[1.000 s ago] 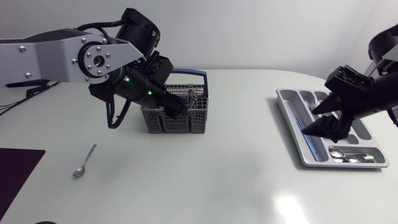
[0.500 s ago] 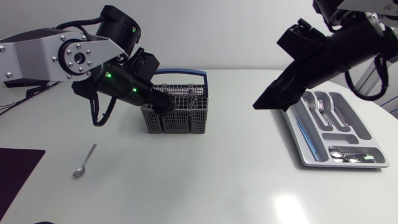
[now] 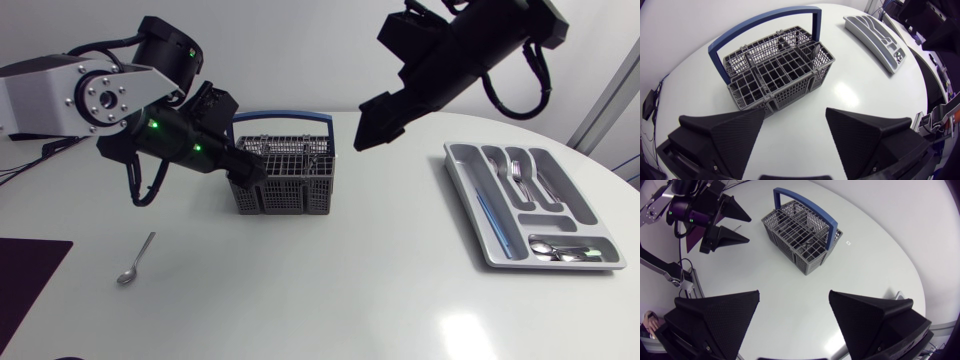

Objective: Unload the cutlery basket into the drawer organizer.

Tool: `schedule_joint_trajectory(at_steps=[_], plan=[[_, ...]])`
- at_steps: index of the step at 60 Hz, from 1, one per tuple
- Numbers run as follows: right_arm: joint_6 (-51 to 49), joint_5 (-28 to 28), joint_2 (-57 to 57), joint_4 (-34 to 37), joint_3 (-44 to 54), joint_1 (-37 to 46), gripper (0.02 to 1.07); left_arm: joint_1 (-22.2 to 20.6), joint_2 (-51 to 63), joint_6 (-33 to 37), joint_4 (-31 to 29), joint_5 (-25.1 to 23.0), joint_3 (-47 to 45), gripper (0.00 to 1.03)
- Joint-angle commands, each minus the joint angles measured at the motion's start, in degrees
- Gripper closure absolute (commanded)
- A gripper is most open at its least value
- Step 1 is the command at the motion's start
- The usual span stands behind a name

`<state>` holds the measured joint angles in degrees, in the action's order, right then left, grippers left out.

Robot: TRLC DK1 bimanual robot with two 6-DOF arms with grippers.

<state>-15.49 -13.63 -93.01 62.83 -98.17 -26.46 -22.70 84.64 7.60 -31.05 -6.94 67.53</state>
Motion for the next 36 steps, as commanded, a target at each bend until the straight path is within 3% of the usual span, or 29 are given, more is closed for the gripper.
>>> schedule_joint_trajectory(at_steps=[1, 16, 36], plan=[[4.5, 0.36, -2.96, 1.33, -4.13, -0.96, 0.07, 0.64, -1.06, 1.11, 0.29, -0.71, -1.35, 0.17], [5.11, -1.93, -9.12, 6.08, -10.29, -3.16, 0.07, 1.08, -1.41, 1.11, 0.37, -1.23, -1.61, 0.17], [5.64, -1.84, -11.14, 3.44, -11.87, -4.92, 0.07, 2.84, -2.29, 2.16, 0.64, -1.32, -2.31, 0.17]])
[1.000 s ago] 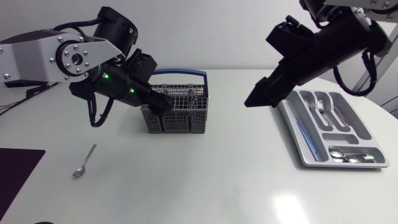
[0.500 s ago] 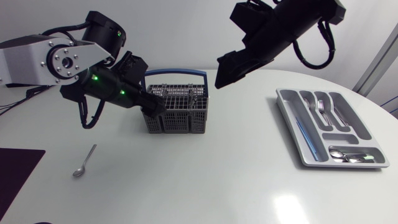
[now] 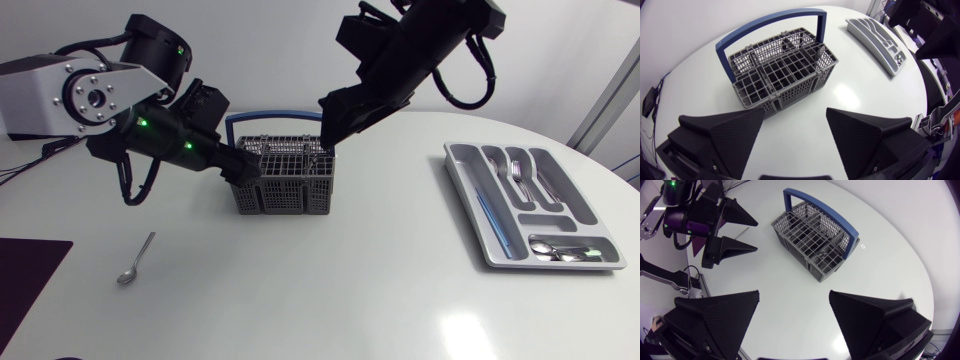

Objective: Unload the cutlery basket into the drawer organizer.

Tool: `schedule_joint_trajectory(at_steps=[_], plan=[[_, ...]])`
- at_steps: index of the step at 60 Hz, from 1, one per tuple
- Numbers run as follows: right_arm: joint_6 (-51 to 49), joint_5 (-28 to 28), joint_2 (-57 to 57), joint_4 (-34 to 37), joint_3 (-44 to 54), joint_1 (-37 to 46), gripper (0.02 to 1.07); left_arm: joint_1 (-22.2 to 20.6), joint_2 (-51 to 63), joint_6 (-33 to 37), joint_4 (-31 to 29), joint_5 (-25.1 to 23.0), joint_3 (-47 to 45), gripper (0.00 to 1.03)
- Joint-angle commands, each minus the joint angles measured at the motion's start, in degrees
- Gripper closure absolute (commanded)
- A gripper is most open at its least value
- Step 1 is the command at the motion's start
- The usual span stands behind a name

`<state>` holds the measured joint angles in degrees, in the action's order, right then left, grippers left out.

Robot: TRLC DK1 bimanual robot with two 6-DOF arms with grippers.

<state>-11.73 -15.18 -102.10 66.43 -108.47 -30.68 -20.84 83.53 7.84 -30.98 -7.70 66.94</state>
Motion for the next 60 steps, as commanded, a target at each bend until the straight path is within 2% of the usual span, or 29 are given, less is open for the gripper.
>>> schedule_joint_trajectory(at_steps=[1, 15, 24, 30, 36, 41, 48, 50, 54, 60], plan=[[1.97, -0.11, -2.13, -0.34, -1.57, -0.7, 0.07, 1.07, -1.17, 2.01, 0.57, -0.65, -1.72, 0.17], [3.29, 1.21, -4.33, -0.87, -2.01, -1.93, 0.07, 2.12, -1.52, 2.45, 0.66, -0.91, -2.51, 0.17], [6.28, 6.57, -4.51, -3.42, -2.37, -4.83, 0.07, 2.82, -1.96, 2.54, 0.92, -1.44, -3.3, 0.17], [7.24, 4.81, -5.47, -3.77, -2.8, -5.27, 0.07, 3.53, -2.32, 2.8, 1.01, -1.7, -3.83, 0.15], [7.24, 5.07, -4.33, -8.69, 0.18, -5.53, 0.07, 4.23, -2.75, 2.97, 1.01, -2.14, -4.36, 0.15], [7.6, 9.03, -2.84, -12.29, 2.56, -6.77, 0.07, 4.67, -3.19, 3.24, 1.01, -2.14, -4.8, 0.15], [13.75, 25.02, -1.87, -14.05, 3.52, -10.28, 0.07, 5.81, -4.25, 3.94, 1.01, -2.58, -5.5, 0.15], [14.54, 27.31, -1.87, -13.88, 3.26, -10.9, 0.07, 5.99, -4.34, 4.03, 1.01, -2.58, -5.68, 0.15], [16.74, 29.86, -1.87, -13.79, 2.56, -11.95, 0.07, 6.34, -4.51, 4.12, 1.01, -2.67, -5.77, 0.14], [21.83, 28.19, -3.98, -8.6, -1.57, -12.39, 0.07, 6.43, -4.69, 4.21, 1.01, -2.67, -6.12, 0.14]])
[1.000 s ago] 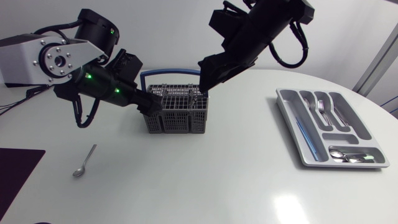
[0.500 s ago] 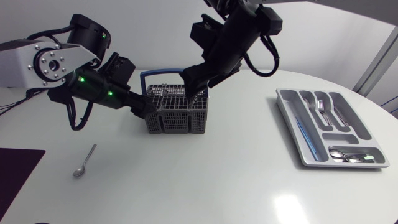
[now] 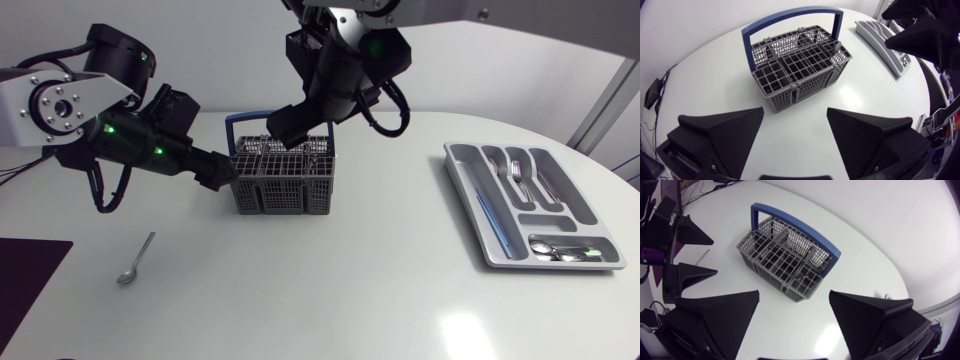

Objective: Unload the cutlery basket into the drawer organizer.

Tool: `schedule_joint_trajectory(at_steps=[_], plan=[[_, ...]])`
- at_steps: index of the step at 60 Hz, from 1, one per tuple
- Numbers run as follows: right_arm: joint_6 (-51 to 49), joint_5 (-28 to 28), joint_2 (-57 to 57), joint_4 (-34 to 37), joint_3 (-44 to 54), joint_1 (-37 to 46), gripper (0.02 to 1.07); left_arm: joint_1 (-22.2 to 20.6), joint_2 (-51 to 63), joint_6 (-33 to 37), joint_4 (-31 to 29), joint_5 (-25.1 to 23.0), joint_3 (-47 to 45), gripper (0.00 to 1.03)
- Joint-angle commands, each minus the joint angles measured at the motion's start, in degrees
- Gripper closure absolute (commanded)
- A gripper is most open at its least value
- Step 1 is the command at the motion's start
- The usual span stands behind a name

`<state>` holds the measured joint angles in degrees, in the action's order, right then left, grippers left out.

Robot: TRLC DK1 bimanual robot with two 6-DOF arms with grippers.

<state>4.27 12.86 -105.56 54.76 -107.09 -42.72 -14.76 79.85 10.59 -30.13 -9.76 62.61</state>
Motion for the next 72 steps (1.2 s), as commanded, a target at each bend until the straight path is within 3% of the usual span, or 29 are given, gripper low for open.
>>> schedule_joint_trajectory(at_steps=[1, 5, 12, 40, 57, 61, 72], plan=[[7.06, -0.21, -1.14, 4.39, -3.83, -0.26, 0.07, 0.35, -1.02, 1.45, 0.25, -0.61, -1.88, 0.14], [11.02, -0.38, -3.34, 9.4, -6.73, -0.52, 0.07, 0.35, -1.1, 1.45, 0.25, -0.61, -2.05, 0.14], [21.04, -8.47, -4.74, 12.39, -8.75, 0.44, 0.07, 0.35, -1.37, 1.45, 0.33, -0.61, -2.32, 0.14], [34.31, -2.93, -6.59, 14.58, -12.88, -0.7, 0.07, 0.88, -2.33, 1.45, 1.65, -0.61, -4.16, 0.1], [40.11, -3.02, -12.48, 20.82, -19.74, -0.79, 0.09, 0.44, -2.33, 1.28, 3.32, -0.61, -5.48, 0.1], [41.08, -2.93, -13.45, 21.09, -21.06, -0.52, 0.16, 0.35, -2.33, 1.19, 3.67, -0.61, -5.92, 0.1], [42.13, -5.3, -15.38, 20.91, -22.11, 0.62, 0.16, 0.17, -2.33, 1.01, 4.82, -0.61, -6.97, 0.09]])
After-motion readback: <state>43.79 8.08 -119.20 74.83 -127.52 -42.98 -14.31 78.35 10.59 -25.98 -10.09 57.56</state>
